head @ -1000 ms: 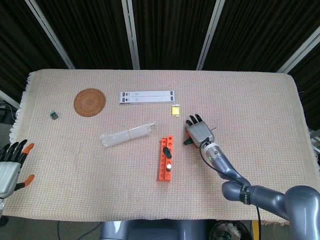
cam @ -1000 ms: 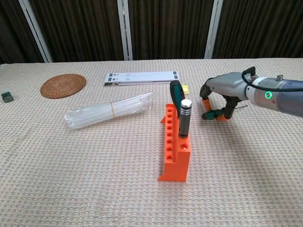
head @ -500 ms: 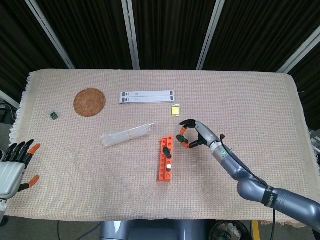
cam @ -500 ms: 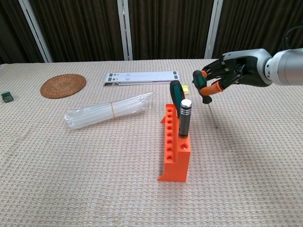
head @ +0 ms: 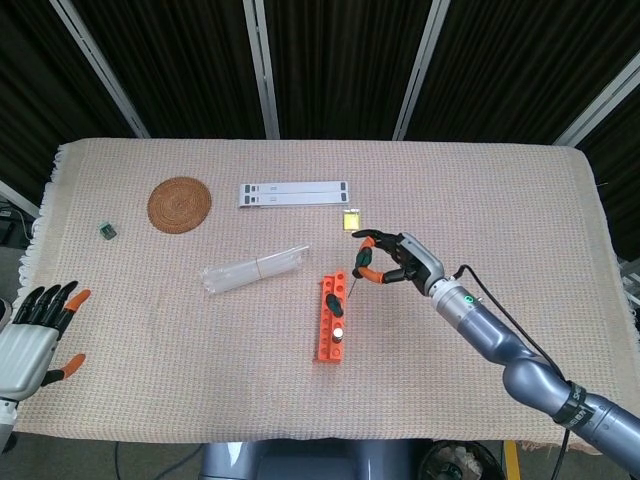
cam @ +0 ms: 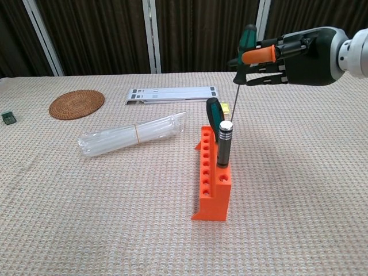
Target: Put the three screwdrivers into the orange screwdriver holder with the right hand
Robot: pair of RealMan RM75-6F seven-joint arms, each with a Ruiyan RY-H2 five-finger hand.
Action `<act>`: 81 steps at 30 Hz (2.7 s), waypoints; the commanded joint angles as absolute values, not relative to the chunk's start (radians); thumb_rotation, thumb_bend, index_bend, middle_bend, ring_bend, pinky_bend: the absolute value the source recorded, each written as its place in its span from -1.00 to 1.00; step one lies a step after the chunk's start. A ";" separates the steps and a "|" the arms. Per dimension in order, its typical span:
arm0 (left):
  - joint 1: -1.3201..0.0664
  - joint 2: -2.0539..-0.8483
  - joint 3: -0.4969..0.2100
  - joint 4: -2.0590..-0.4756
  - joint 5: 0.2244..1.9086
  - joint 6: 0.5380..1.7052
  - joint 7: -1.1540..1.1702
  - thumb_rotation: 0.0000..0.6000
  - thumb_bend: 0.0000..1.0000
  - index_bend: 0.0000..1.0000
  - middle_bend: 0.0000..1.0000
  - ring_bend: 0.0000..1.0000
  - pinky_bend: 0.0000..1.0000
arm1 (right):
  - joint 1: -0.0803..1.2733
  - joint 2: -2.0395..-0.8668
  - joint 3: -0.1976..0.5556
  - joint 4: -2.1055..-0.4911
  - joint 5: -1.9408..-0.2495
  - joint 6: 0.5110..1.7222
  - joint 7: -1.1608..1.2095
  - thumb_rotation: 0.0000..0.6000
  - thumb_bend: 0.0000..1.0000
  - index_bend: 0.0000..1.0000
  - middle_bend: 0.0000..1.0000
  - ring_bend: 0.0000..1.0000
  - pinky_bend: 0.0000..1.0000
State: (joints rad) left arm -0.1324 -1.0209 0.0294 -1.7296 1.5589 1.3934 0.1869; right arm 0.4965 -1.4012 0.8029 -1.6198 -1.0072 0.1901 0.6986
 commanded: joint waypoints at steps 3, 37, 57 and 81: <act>-0.135 -1.015 0.033 -1.737 1.560 1.386 0.190 1.00 -0.53 -0.82 -1.00 -1.00 -1.00 | 0.486 -1.426 0.844 -1.619 -1.028 0.165 0.734 1.00 -0.16 0.19 -0.64 -1.00 -1.00; -0.140 -1.022 0.032 -1.728 1.553 1.377 0.176 1.00 -0.53 -0.82 -1.00 -1.00 -1.00 | 0.544 -1.420 0.838 -1.619 -1.075 0.182 0.745 1.00 -0.16 0.20 -0.64 -1.00 -1.00; -0.139 -1.025 0.033 -1.721 1.545 1.373 0.171 1.00 -0.53 -0.82 -1.00 -1.00 -1.00 | 0.583 -1.425 0.767 -1.582 -1.080 0.213 0.758 1.00 -0.16 0.21 -0.64 -1.00 -1.00; -0.133 -1.028 0.036 -1.714 1.543 1.378 0.166 1.00 -0.53 -0.82 -1.00 -1.00 -1.00 | 0.626 -1.498 0.688 -1.510 -1.133 0.114 0.761 1.00 -0.16 0.21 -0.64 -1.00 -1.00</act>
